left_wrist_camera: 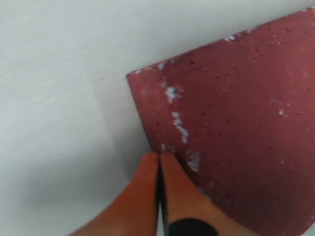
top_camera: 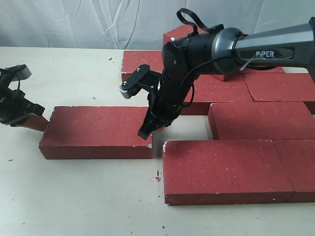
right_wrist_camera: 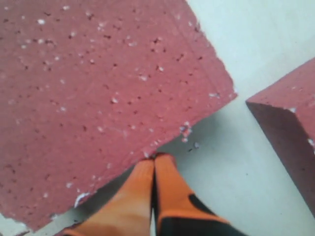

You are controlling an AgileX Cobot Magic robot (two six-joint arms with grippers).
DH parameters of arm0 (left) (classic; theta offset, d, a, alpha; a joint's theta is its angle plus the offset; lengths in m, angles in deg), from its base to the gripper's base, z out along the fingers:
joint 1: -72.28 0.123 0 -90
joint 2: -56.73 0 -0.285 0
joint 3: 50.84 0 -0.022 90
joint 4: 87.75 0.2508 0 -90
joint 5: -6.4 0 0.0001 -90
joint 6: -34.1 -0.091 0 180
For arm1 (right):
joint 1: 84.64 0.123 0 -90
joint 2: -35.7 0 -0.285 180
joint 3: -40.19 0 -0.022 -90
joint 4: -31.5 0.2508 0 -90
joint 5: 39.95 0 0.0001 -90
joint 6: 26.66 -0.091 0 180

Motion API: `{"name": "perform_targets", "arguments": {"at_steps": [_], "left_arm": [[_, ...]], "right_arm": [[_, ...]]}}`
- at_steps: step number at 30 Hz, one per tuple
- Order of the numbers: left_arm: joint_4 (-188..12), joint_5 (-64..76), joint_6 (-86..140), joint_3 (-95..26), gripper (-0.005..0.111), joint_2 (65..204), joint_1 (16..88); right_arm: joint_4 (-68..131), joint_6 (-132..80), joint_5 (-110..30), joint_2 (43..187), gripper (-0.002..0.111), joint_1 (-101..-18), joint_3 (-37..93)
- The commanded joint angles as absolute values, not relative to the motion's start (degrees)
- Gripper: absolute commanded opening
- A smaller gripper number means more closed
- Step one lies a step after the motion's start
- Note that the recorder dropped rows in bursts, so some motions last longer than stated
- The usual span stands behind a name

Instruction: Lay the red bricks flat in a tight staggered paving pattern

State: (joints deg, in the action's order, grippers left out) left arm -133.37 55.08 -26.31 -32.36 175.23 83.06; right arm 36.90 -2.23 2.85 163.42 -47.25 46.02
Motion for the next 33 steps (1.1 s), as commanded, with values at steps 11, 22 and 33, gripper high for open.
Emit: {"name": "perform_targets", "arguments": {"at_steps": [11,22,33], "left_arm": [[-132.0,59.3,-26.4,-32.6,0.000,175.2,81.7],[-133.2,57.6,-26.5,-32.6,0.000,175.2,81.7],[-135.9,58.5,-27.5,-32.6,0.000,175.2,81.3]], "right_arm": [[36.9,-2.3,6.7,162.5,-0.001,-47.5,46.2],[33.9,-2.3,8.4,162.4,-0.001,-47.5,46.2],[31.2,-6.1,12.5,155.3,-0.001,-48.6,44.9]]}}
